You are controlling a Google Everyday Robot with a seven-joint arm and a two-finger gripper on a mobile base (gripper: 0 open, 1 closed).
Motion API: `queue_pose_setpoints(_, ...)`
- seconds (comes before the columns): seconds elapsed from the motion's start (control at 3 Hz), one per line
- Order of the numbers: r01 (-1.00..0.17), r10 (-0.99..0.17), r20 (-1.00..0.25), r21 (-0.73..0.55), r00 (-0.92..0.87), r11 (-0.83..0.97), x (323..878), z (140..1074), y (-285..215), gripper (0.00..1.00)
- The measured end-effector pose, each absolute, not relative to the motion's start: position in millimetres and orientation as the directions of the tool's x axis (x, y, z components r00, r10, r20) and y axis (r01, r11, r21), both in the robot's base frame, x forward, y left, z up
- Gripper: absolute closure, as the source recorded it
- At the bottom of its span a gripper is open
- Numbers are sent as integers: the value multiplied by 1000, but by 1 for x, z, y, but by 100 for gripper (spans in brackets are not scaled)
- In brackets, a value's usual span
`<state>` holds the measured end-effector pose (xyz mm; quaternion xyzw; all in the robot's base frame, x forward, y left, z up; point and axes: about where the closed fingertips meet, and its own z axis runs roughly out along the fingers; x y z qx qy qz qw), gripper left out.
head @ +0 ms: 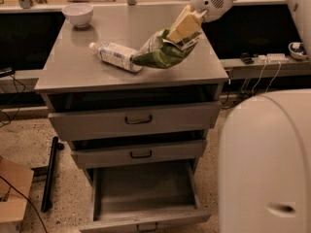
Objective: Place green jalapeno chip bag into bottom drawer
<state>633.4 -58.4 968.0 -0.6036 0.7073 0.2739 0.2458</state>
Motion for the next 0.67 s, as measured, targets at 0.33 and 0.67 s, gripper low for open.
queue_pose_setpoints(0.33,-987,-705,-692,99,-159,125,590,980,-65,100)
queue_pose_setpoints(0.67,-992,-667,-735,86,-124,89,540,991,-55,100)
